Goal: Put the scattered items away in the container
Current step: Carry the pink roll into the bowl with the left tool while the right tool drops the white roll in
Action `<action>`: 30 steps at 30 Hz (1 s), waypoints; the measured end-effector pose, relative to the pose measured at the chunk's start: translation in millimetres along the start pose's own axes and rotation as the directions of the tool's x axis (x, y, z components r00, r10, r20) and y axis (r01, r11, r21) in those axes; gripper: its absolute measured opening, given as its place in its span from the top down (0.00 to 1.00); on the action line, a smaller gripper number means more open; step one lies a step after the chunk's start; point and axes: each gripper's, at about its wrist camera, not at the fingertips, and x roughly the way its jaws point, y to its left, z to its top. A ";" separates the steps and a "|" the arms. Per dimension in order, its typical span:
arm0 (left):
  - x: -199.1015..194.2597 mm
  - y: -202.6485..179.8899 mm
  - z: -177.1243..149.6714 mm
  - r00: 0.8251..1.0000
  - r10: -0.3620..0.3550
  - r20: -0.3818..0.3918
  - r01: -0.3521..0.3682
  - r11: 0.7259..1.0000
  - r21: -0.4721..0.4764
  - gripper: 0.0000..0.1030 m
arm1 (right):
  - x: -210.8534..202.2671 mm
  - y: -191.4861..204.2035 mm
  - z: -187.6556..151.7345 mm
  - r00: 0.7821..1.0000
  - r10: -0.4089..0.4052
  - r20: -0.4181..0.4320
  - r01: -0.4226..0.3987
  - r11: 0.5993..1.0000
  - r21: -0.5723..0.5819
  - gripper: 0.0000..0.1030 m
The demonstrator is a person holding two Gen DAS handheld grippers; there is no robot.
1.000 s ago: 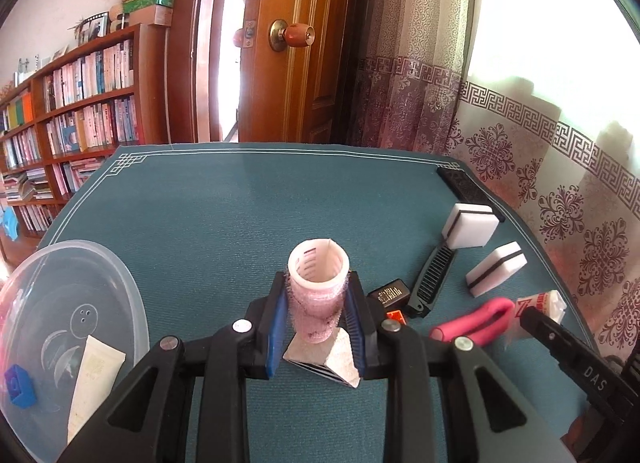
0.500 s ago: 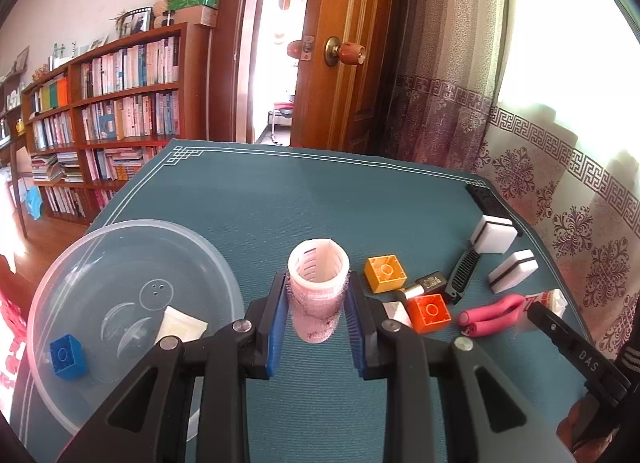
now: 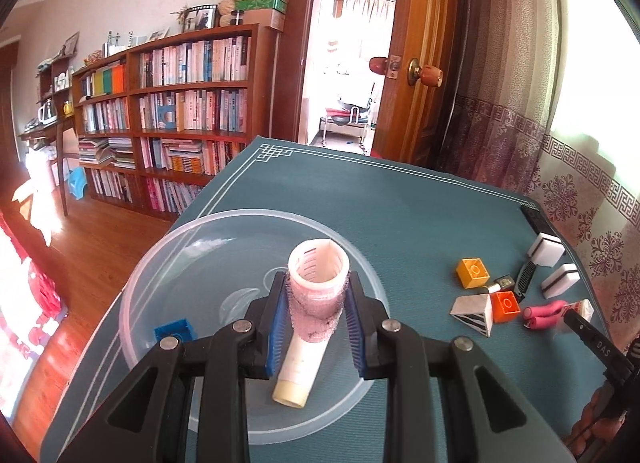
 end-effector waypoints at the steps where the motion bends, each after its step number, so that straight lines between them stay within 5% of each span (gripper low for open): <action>1: -0.4 6.4 -1.5 1.000 0.004 -0.004 -0.004 1.000 -0.008 0.70 | 0.3 2.8 -0.9 1.000 0.002 -0.006 -0.002 1.000 -0.005 0.61; 10: -4.8 47.2 -13.3 0.999 0.030 -0.029 -0.031 0.999 -0.041 0.70 | -15.2 57.8 -1.9 0.994 0.102 -0.037 -0.104 0.991 -0.079 0.61; 30: -11.5 85.3 -20.8 0.999 -0.027 -0.030 0.022 0.990 -0.141 0.70 | -8.9 223.1 -17.8 0.931 0.332 -0.153 -0.361 0.901 -0.241 0.61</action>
